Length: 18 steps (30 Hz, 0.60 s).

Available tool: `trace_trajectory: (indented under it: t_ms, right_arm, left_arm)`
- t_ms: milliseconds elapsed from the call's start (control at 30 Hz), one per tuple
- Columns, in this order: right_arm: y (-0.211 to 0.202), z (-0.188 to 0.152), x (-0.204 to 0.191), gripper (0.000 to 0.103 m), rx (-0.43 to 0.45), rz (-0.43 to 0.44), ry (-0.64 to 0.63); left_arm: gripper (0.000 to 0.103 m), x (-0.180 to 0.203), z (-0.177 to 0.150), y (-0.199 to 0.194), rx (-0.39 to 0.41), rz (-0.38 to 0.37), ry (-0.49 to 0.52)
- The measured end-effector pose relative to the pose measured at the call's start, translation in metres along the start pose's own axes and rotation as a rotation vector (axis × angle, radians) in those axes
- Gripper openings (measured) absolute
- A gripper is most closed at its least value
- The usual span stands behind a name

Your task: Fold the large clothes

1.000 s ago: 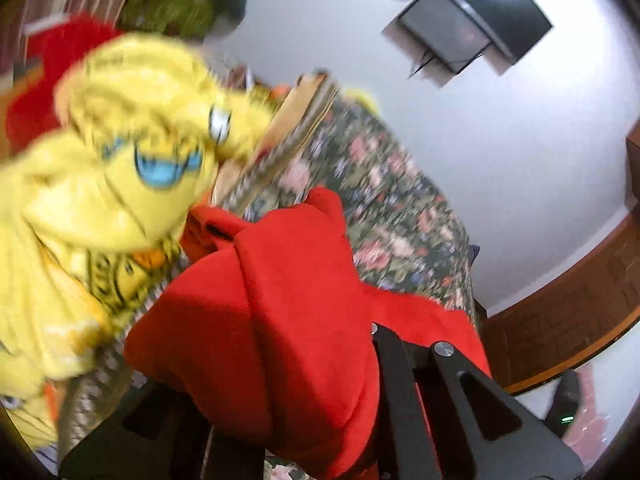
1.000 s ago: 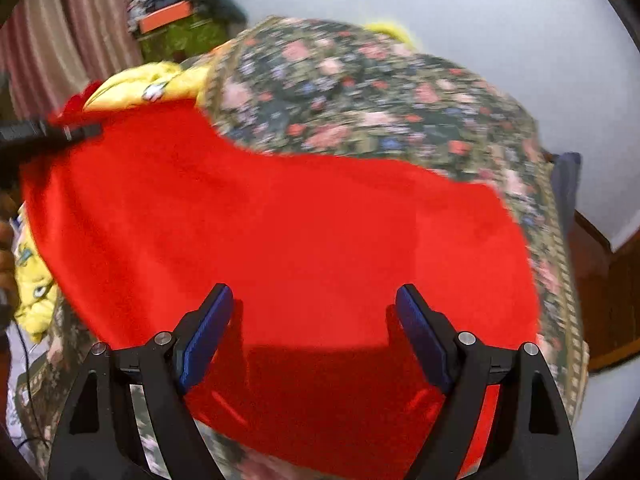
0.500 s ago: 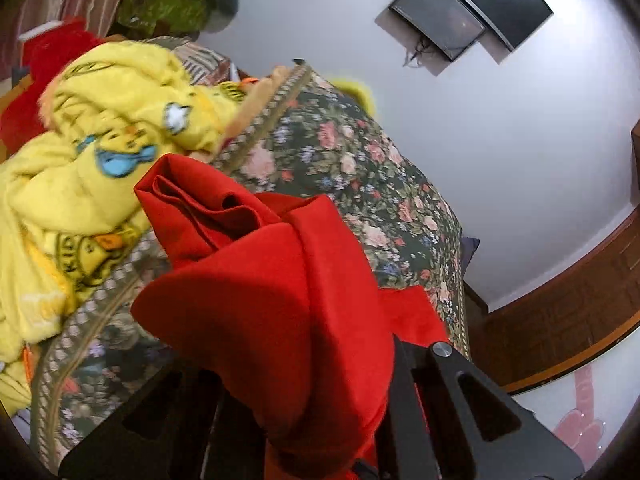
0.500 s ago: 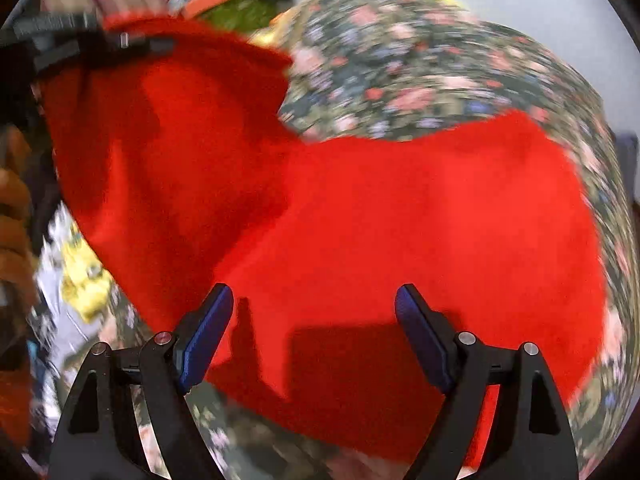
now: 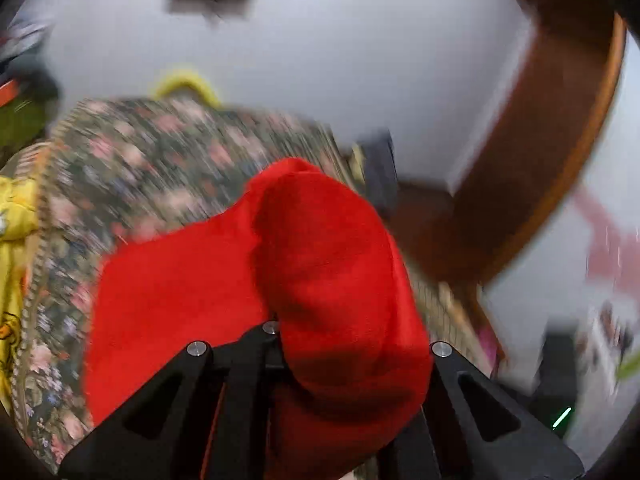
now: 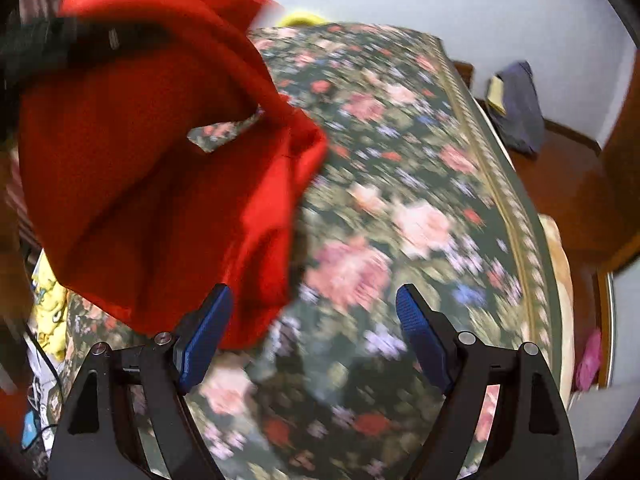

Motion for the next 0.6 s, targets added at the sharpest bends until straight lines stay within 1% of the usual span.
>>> trace_trajectory:
  t_ms: [33, 67, 133, 200, 233, 300, 333, 367, 400, 433, 467, 533, 600]
  right_arm:
    - [-0.001, -0.002, 0.004, 0.081, -0.004, 0.001, 0.013]
    - [-0.003, -0.004, 0.009, 0.081, -0.005, 0.002, 0.025]
    - [-0.007, -0.009, 0.016, 0.081, -0.002, -0.001, 0.038]
    - [-0.012, -0.013, 0.019, 0.081, 0.002, -0.006, 0.043]
    - [-0.014, -0.015, 0.021, 0.081, 0.003, -0.008, 0.044]
    - [-0.018, -0.016, 0.023, 0.081, 0.007, -0.015, 0.044]
    - [-0.020, -0.017, 0.024, 0.081, 0.008, -0.019, 0.043]
    - [-0.023, -0.017, 0.025, 0.081, 0.011, -0.022, 0.043]
    - [-0.025, -0.016, 0.026, 0.081, 0.015, -0.023, 0.043]
    - [-0.029, -0.015, 0.026, 0.081, 0.024, -0.022, 0.044]
    - [-0.033, -0.014, 0.025, 0.081, 0.035, -0.018, 0.044]
    - [-0.040, -0.010, 0.022, 0.081, 0.058, -0.008, 0.041]
    - [-0.049, -0.005, 0.015, 0.081, 0.081, 0.005, 0.032]
  left_arm:
    - [0.005, 0.005, -0.010, 0.011, -0.048, -0.002, 0.018]
    - [0.005, 0.008, -0.029, 0.029, -0.125, 0.008, 0.044]
    - [0.005, 0.007, -0.062, 0.053, -0.241, 0.029, 0.082]
    - [0.005, 0.005, -0.080, 0.058, -0.285, 0.020, 0.098]
    - [0.005, 0.004, -0.082, 0.055, -0.285, 0.012, 0.098]
    - [0.009, 0.005, -0.085, 0.044, -0.299, -0.023, 0.094]
    - [0.016, 0.007, -0.085, 0.039, -0.308, -0.034, 0.102]
    - [0.028, 0.008, -0.085, 0.034, -0.315, -0.041, 0.114]
    - [0.036, 0.010, -0.085, 0.027, -0.328, -0.054, 0.128]
    - [0.049, 0.015, -0.087, 0.019, -0.342, -0.069, 0.137]
    - [0.052, 0.017, -0.088, 0.010, -0.337, -0.082, 0.142]
    - [0.053, 0.018, -0.087, -0.010, -0.306, -0.097, 0.161]
    - [0.057, 0.013, -0.083, -0.034, -0.255, -0.069, 0.190]
Point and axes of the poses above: each gripper's, at about its wrist camera, not at the fingertips, and y roughly the way its jaws point, x to its right, z to its top, the point moved 6 cm from there along y, roughly the way its jaws point, and after that the axes turned 1 degree about -x, right-handed, at the moved point
